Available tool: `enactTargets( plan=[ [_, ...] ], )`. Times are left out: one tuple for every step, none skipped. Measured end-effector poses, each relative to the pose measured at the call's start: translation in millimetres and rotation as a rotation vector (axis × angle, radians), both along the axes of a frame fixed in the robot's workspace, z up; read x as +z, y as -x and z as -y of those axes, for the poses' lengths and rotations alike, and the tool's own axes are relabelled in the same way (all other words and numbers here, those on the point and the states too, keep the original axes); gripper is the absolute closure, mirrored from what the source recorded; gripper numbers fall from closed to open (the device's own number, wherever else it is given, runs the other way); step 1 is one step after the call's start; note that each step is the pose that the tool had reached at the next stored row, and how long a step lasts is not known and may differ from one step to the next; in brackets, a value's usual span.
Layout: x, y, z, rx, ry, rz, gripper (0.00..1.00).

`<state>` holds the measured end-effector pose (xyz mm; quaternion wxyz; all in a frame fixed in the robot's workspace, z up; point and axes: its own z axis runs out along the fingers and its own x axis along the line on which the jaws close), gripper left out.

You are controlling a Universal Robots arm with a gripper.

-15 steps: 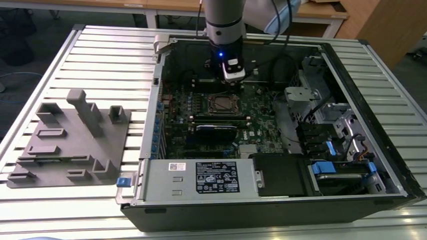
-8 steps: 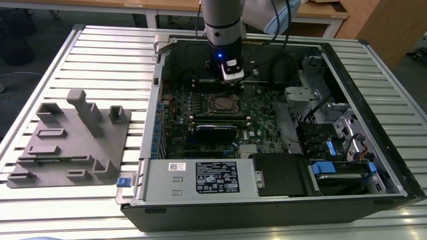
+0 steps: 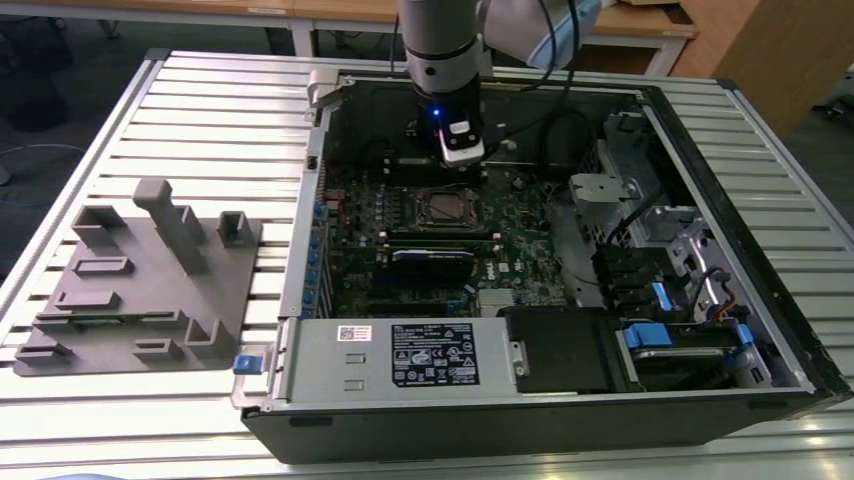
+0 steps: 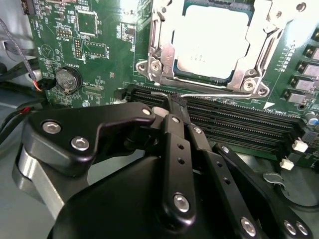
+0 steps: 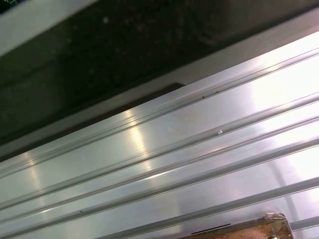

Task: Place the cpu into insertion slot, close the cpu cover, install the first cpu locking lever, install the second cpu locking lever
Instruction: 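Install the first cpu locking lever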

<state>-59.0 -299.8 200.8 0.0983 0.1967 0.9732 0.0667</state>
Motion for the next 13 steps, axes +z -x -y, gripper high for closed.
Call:
enactTargets(
  plan=[
    [-0.3,0.3,0.0,0.0,-0.0026,0.0008,0.89],
    [-0.6,0.5,0.0,0.0,-0.004,0.0016,0.89],
    [-0.7,0.6,0.0,0.0,-0.0042,0.0023,0.89],
    [-0.8,0.6,0.0,0.0,-0.0041,0.0029,0.89],
    [-0.8,0.7,0.0,0.0,-0.004,0.0034,0.89],
    [-0.8,0.7,0.0,0.0,-0.0041,0.0038,0.89],
    [-0.9,0.7,0.1,0.0,-0.0042,0.0042,0.89],
    [-0.9,0.8,0.2,0.0,-0.0042,0.0044,0.89],
    [-0.9,0.8,0.3,0.0,-0.0041,0.0046,0.89],
    [-0.9,0.8,0.4,0.0,-0.0041,0.0048,0.89],
    [-0.9,0.9,0.4,0.0,-0.0042,0.005,0.89],
    [-0.9,0.9,0.4,0.0,-0.0042,0.0052,0.89],
    [-0.9,1.0,0.4,0.0,-0.0042,0.0053,0.89]
  ],
)
